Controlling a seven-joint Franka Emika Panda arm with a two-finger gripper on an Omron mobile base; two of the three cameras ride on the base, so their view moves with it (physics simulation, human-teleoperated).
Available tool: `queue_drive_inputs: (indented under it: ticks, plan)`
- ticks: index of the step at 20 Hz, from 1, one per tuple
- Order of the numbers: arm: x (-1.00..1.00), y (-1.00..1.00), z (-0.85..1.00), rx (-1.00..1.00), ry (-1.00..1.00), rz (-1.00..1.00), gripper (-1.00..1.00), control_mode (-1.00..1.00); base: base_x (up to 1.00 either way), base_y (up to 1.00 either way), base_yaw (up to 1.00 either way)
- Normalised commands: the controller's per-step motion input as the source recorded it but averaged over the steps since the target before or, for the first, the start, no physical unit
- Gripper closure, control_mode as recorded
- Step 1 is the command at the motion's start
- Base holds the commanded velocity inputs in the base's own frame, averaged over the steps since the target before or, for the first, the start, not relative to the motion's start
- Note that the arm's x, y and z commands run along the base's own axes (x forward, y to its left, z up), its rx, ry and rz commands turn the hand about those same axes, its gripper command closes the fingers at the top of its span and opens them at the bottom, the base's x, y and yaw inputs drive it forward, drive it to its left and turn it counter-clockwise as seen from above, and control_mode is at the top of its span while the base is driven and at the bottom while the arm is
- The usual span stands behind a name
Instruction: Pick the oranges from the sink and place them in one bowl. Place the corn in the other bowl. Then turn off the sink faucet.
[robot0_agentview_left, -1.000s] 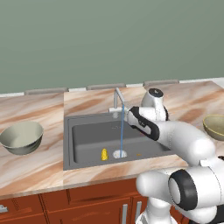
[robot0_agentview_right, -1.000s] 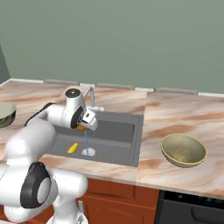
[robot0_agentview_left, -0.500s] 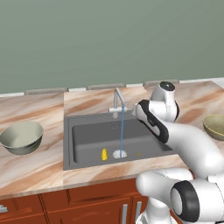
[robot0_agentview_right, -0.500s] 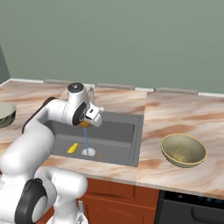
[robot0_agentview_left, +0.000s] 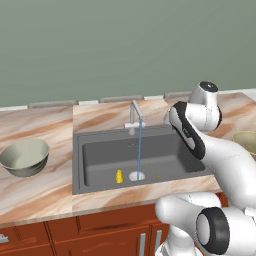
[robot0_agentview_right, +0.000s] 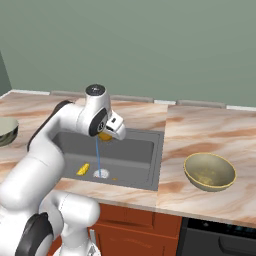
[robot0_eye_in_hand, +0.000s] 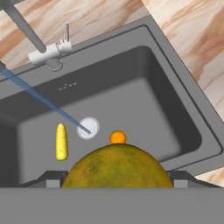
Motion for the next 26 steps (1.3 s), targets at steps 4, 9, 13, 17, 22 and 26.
queue_drive_inputs:
  ticks: [4,9,13,17,22,26]
  plan:
    - [-0.13,-0.41,0.09,0.0,0.0,-0.05,1.0,-1.0,0.0,0.0,0.0]
    - [-0.03,-0.34,0.0,0.0,0.0,-0.11,1.0,-1.0,0.0,0.0,0.0]
    - [0.0,-0.3,0.0,0.0,0.0,-0.16,1.0,-1.0,0.0,0.0,0.0]
    - [0.0,-0.24,0.0,0.0,0.0,-0.17,1.0,-1.0,0.0,0.0,0.0]
    - [0.0,-0.27,0.0,0.0,0.0,-0.16,1.0,-1.0,0.0,0.0,0.0]
    - [0.0,-0.43,0.0,0.0,0.0,-0.13,1.0,-1.0,0.0,0.0,0.0]
